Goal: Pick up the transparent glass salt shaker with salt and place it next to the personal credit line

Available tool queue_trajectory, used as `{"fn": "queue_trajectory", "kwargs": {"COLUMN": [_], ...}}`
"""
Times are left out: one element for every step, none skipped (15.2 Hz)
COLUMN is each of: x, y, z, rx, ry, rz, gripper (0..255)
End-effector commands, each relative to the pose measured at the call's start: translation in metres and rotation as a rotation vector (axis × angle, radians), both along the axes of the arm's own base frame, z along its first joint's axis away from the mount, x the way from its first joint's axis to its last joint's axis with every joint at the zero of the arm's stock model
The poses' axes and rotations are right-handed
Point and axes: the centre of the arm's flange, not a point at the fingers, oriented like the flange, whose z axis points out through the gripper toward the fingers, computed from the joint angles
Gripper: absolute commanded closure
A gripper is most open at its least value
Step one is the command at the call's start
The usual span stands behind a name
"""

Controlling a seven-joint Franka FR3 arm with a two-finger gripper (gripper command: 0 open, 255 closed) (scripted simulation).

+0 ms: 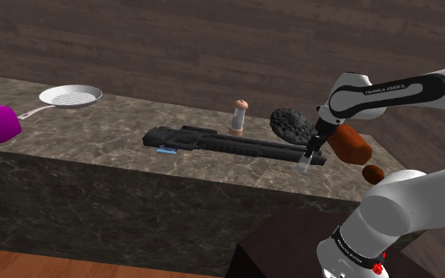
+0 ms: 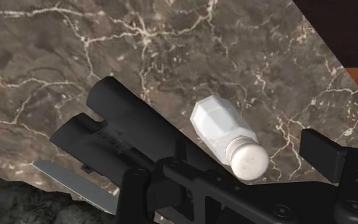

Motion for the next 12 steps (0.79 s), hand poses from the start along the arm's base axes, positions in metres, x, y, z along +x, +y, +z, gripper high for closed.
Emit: {"fn": "queue_trajectory", "kwargs": {"x": [0.0003,0.0003,0.0003,0.0003,0.0003,0.0003,0.0003,0.0003,0.0003,0.0003,0.0004,0.0004], "y": [-0.0003,-0.0003,-0.0003,-0.0003,-0.0003,-0.0003,-0.0003,-0.0003,-0.0003,-0.0004,-0.0004,-0.0004], "z": [-0.0023,-0.0023,-0.0023,-0.0023,-0.0023,-0.0023,-0.0023,-0.0023,-0.0023,-0.0023,-0.0023,-0.0024], "rx": [0.0,0.0,0.0,0.0,0.0,0.0,0.0,0.0,0.0,0.0,0.0,0.0], "ry": [0.0,0.0,0.0,0.0,0.0,0.0,0.0,0.0,0.0,0.0,0.0,0.0], "rz": [0.0,0.0,0.0,0.0,0.0,0.0,0.0,0.0,0.0,0.0,0.0,0.0], "gripper": [0,0,0,0,0,0,255,255,255,255,255,255]}}
